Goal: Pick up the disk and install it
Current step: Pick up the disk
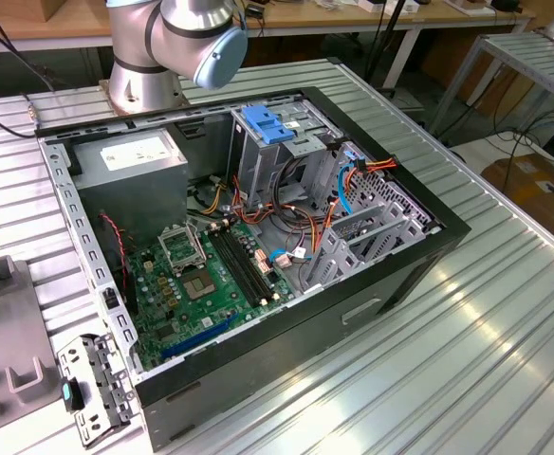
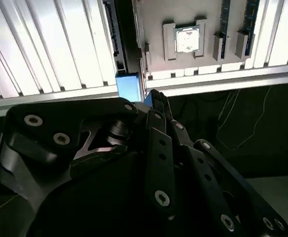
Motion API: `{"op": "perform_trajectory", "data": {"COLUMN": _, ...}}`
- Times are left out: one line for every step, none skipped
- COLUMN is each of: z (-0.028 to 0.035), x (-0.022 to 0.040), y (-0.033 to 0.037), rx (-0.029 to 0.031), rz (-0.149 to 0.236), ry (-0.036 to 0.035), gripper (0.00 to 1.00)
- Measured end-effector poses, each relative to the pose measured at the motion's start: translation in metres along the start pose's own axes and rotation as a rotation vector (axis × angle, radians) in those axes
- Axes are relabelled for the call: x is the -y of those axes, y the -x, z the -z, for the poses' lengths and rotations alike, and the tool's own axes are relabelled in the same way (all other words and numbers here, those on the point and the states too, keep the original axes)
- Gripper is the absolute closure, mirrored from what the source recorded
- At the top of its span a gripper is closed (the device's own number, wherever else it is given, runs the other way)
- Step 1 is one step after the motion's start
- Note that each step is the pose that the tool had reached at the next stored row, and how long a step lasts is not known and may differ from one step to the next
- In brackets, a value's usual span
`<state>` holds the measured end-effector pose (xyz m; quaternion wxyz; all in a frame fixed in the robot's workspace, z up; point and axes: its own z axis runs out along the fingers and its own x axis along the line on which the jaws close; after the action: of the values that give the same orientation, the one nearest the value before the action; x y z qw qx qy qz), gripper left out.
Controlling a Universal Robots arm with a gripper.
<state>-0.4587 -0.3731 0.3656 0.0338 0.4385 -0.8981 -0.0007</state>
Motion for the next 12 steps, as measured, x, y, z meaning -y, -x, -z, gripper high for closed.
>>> {"op": "perform_trajectory", "data": {"z": 0.0, "x": 0.0, "y": 0.0, "rx": -0.0016, "rz": 0.052, "ry": -0.0031, "gripper": 0.89}}
{"op": "perform_trajectory", "data": {"z": 0.0, "x": -0.0001, "y": 0.0, "rx": -0.0025, "rz": 0.086, "ry": -0.0053, "gripper": 0.89}}
{"op": "perform_trajectory", "data": {"z": 0.0, "x": -0.0001, "y": 0.0, "rx": -0.0025, "rz": 0.089, "ry": -0.0057, "gripper": 0.89}}
{"op": "perform_trajectory", "data": {"z": 0.0, "x": -0.0001, "y": 0.0, "rx": -0.0025, "rz": 0.09, "ry": -0.0058, "gripper": 0.89}}
{"op": "perform_trajectory", "data": {"z": 0.0, "x": -0.0001, "y": 0.0, "rx": -0.0024, "rz": 0.091, "ry": -0.006, "gripper": 0.89}}
{"op": "perform_trajectory", "data": {"z": 0.0, "x": -0.0001, "y": 0.0, "rx": -0.0024, "rz": 0.092, "ry": -0.0061, "gripper": 0.89}}
{"op": "perform_trajectory", "data": {"z": 0.0, "x": -0.0001, "y": 0.0, "rx": -0.0025, "rz": 0.092, "ry": -0.0061, "gripper": 0.89}}
{"op": "perform_trajectory", "data": {"z": 0.0, "x": -0.0001, "y": 0.0, "rx": -0.0024, "rz": 0.093, "ry": -0.0063, "gripper": 0.89}}
{"op": "perform_trajectory", "data": {"z": 0.0, "x": -0.0001, "y": 0.0, "rx": -0.0024, "rz": 0.093, "ry": -0.0063, "gripper": 0.89}}
{"op": "perform_trajectory", "data": {"z": 0.0, "x": -0.0001, "y": 0.0, "rx": -0.0024, "rz": 0.094, "ry": -0.0064, "gripper": 0.89}}
{"op": "perform_trajectory", "data": {"z": 0.0, "x": -0.0001, "y": 0.0, "rx": -0.0024, "rz": 0.094, "ry": -0.0064, "gripper": 0.89}}
{"op": "perform_trajectory", "data": {"z": 0.0, "x": -0.0001, "y": 0.0, "rx": -0.0024, "rz": 0.095, "ry": -0.0065, "gripper": 0.89}}
